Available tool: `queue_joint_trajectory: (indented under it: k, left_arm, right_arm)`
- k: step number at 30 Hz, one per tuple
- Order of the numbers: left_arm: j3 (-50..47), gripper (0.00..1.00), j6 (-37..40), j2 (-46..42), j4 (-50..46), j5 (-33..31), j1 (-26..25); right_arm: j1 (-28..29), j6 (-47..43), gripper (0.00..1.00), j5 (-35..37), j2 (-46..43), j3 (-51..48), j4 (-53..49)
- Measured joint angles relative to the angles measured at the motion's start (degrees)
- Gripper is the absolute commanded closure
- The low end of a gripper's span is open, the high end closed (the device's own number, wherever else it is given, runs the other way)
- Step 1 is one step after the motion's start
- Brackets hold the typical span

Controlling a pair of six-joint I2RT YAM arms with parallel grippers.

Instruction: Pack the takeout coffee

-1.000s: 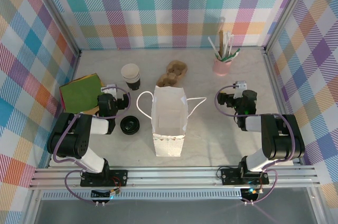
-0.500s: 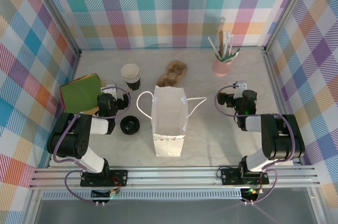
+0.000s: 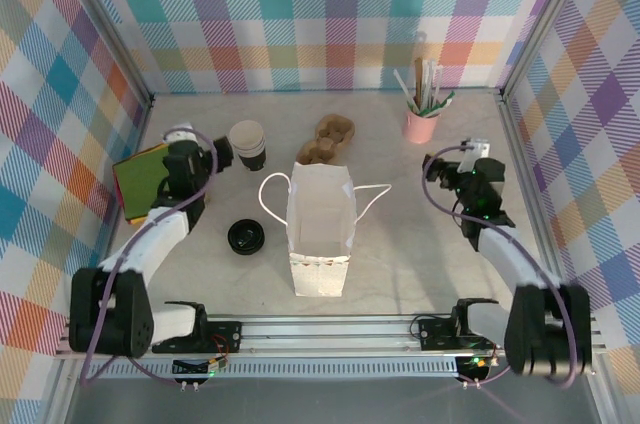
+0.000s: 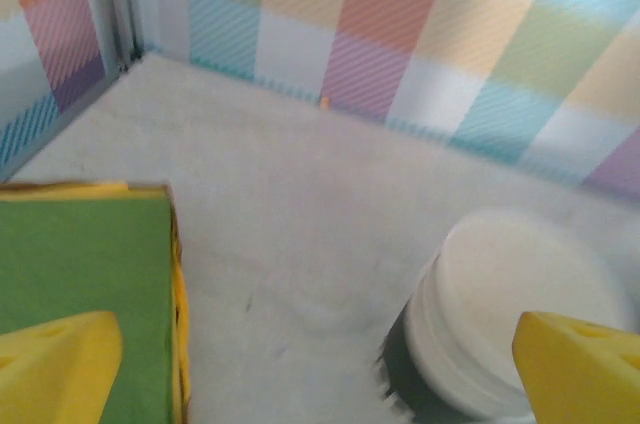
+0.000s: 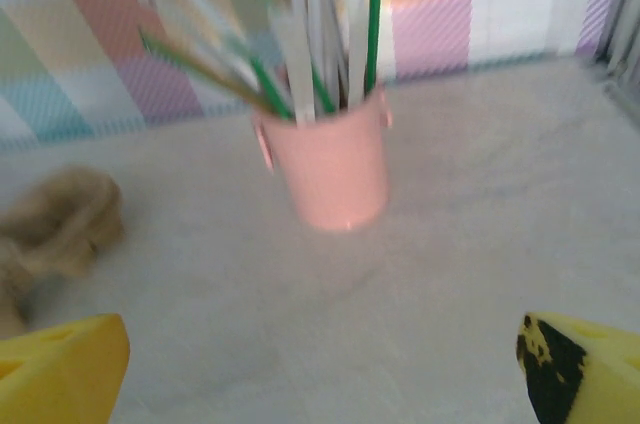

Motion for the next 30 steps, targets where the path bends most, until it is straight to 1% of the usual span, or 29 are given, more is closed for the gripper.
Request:
queue_joint_trajectory:
  k: [3,6,9,12,15,18,22,25,27,28,29,30]
  left_arm:
    - [7.41,0.0,-8.39,-4.72,-11.76,0.96,0.13]
    - [9.16,0.0,-13.42,-9.18,-19.3,4.66,0.15]
    - [9.14,0.0,-16.72,-12.09,-26.69,9.44,0.11]
    - [8.92,0.0,-18.23,-14.16,-32.13,12.22,-0.81]
    - [8.37,0.0,-18.71,-16.85,-35.65,13.27,-2.01]
    - [8.04,0.0,-18.64,-18.88,-37.97,13.66,-3.21]
    - [7.89,0.0,-18.08,-20.26,-40.19,14.27,-3.76]
    - [7.89,0.0,-17.07,-20.98,-41.72,14.32,-3.82]
    - [7.89,0.0,-16.63,-21.51,-42.6,14.27,-3.85]
    - [7.89,0.0,-16.41,-21.88,-43.01,14.25,-3.85]
    - [7.89,0.0,-16.24,-22.23,-43.3,14.25,-3.87]
    - [7.89,0.0,-16.11,-22.58,-43.41,14.25,-3.96]
  right_arm:
    - [-0.02,8.09,0.01,1.11,-6.75,7.04,-11.3]
    - [-0.31,12.37,0.01,-3.08,-10.03,13.38,-19.58]
    - [0.39,15.15,0.01,-8.24,-10.25,20.5,-29.51]
    - [4.15,16.96,0.01,-10.78,-9.31,28.15,-39.41]
    - [11.41,18.21,0.01,-10.86,-8.72,34.97,-47.82]
    - [21.46,19.5,0.01,-7.74,-6.78,41.92,-55.63]
    - [35.58,21.33,0.01,-0.09,-1.03,49.81,-64.32]
    - [44.28,23.43,0.01,5.64,4.68,53.05,-69.35]
    - [48.46,24.83,0.07,9.11,8.09,53.59,-72.28]
    - [50.05,25.55,0.13,10.56,9.73,53.59,-73.64]
    - [51.06,25.92,0.16,11.52,10.93,53.59,-74.71]
    - [51.95,26.8,0.23,12.5,12.26,53.59,-75.78]
